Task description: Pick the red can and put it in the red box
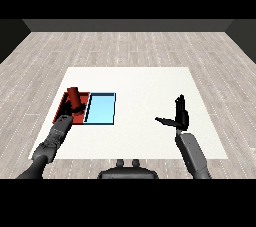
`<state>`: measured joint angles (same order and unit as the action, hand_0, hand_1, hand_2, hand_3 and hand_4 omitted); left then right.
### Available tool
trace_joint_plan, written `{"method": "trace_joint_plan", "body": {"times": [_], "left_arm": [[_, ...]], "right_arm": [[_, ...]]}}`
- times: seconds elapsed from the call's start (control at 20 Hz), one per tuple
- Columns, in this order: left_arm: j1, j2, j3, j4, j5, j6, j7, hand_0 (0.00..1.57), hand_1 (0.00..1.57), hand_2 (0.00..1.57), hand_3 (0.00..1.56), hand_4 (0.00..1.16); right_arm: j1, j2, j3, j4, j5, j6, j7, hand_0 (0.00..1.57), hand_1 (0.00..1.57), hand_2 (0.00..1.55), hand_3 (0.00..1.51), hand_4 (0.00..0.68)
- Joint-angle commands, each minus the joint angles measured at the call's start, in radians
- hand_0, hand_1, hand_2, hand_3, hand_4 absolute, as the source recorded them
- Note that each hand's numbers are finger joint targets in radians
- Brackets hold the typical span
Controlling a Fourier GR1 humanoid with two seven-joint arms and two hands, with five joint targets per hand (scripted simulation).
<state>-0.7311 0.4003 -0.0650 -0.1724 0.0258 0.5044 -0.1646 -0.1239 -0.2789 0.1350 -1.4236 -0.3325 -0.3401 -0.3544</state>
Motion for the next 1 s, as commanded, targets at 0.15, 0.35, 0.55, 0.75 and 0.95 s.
{"method": "trace_joint_plan", "body": {"times": [0.15, 0.35, 0.55, 0.75, 0.95], "left_arm": [[0.032, 0.04, 0.068, 0.114, 0.048, -0.03, 0.028, 0.89, 0.89, 0.88, 0.34, 0.68], [0.017, 0.054, 0.054, 0.15, 0.033, -0.143, 0.091, 0.0, 0.0, 0.0, 0.0, 0.65], [0.016, 0.061, 0.057, 0.142, 0.031, -0.149, 0.085, 0.0, 0.0, 0.0, 0.0, 0.0], [0.009, 0.048, 0.034, 0.133, 0.003, -0.108, 0.077, 0.0, 0.0, 0.0, 0.0, 0.0], [0.008, 0.071, 0.112, 0.039, 0.076, -0.112, -0.079, 0.0, 0.0, 0.0, 0.0, 0.0]], "right_arm": [[-0.022, 0.029, -0.021, 0.092, 0.001, 0.016, -0.06, 0.0, 0.0, 0.0, 0.0, 0.0], [-0.015, 0.025, -0.032, 0.045, -0.019, 0.032, -0.05, 0.0, 0.0, 0.0, 0.0, 0.0], [-0.015, 0.007, -0.044, 0.022, -0.02, 0.027, -0.016, 0.0, 0.0, 0.0, 0.0, 0.0], [-0.053, 0.044, -0.045, 0.081, -0.01, 0.04, -0.068, 0.0, 0.0, 0.0, 0.0, 0.0], [-0.021, 0.042, -0.044, 0.067, -0.019, 0.067, -0.075, 0.0, 0.0, 0.0, 0.0, 0.0]]}}
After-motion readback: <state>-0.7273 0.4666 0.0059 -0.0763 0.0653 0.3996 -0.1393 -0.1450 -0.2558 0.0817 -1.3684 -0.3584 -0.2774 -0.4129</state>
